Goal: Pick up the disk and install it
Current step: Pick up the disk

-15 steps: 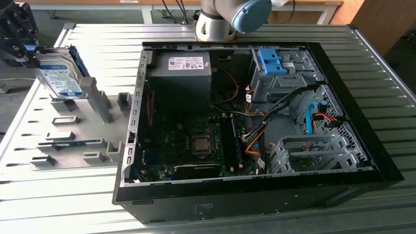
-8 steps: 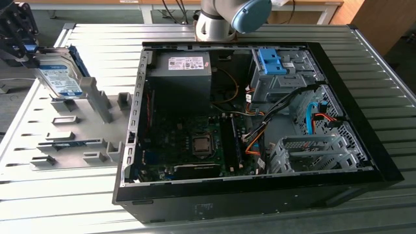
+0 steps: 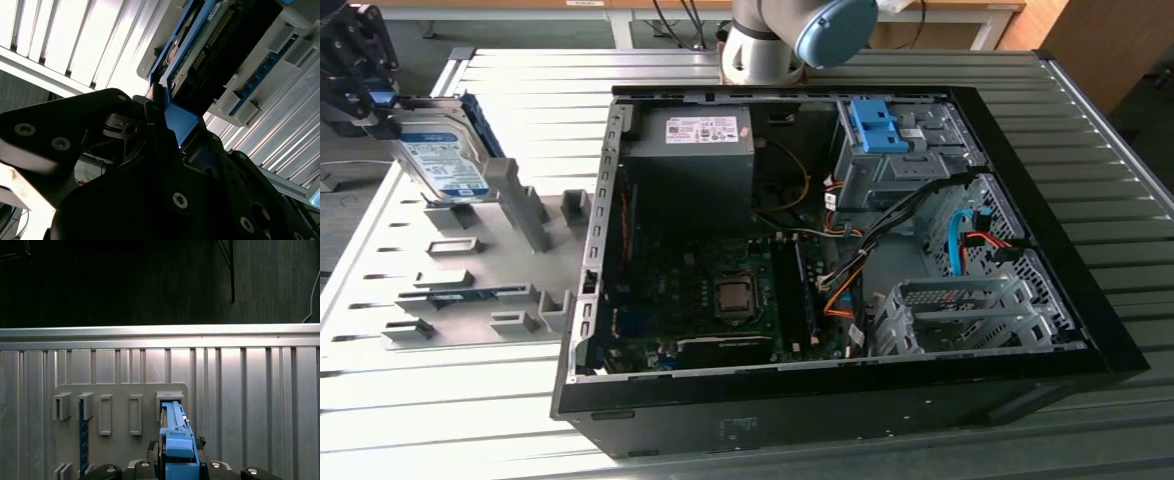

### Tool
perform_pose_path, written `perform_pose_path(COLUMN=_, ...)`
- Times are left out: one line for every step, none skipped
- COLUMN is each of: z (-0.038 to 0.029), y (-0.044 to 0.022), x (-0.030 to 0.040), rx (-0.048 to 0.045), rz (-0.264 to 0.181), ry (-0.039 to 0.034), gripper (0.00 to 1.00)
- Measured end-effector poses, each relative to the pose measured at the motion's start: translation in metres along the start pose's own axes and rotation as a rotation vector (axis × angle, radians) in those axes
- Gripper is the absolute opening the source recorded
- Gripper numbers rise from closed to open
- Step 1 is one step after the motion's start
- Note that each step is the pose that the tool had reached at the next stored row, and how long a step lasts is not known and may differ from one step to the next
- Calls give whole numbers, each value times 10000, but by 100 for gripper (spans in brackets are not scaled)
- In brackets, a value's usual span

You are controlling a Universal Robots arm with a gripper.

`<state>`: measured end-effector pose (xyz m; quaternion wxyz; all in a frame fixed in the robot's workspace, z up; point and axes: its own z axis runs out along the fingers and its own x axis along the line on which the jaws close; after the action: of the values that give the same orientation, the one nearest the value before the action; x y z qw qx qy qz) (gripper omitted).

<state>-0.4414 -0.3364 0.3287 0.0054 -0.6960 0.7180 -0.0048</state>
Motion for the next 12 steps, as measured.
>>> perform_pose_path(z=0, y=0, x=0, rx=0, rz=0, ry=0, gripper=36)
perform_pose_path(z=0, y=0, x=0, rx=0, rz=0, ry=0, gripper=36)
perform_pose_path(z=-1, y=0, x=0, rx=0, rz=0, ry=0, gripper=36)
perform_pose_path(z=-1, y=0, x=0, rx=0, rz=0, ry=0, gripper=36)
perform_pose_path(z=0, y=0, x=0, rx=1, rz=0, ry=0, gripper=36)
perform_pose_path(z=0, y=0, x=0, rx=1, rz=0, ry=0, gripper=36)
perform_pose_path(z=-1, y=0, x=0, rx=0, rz=0, ry=0, gripper=36)
perform_pose_path(z=-1, y=0, x=0, rx=0, rz=0, ry=0, gripper=36)
perform_pose_path(z=-1, y=0, x=0, rx=0, rz=0, ry=0, gripper=36)
perform_pose_path(z=-1, y=0, x=0, rx=0, rz=0, ry=0, gripper=36)
perform_pose_path(z=-1, y=0, x=0, rx=1, rz=0, ry=0, gripper=36)
perform_pose_path(z=-1, y=0, x=0, rx=0, rz=0, ry=0, gripper=36)
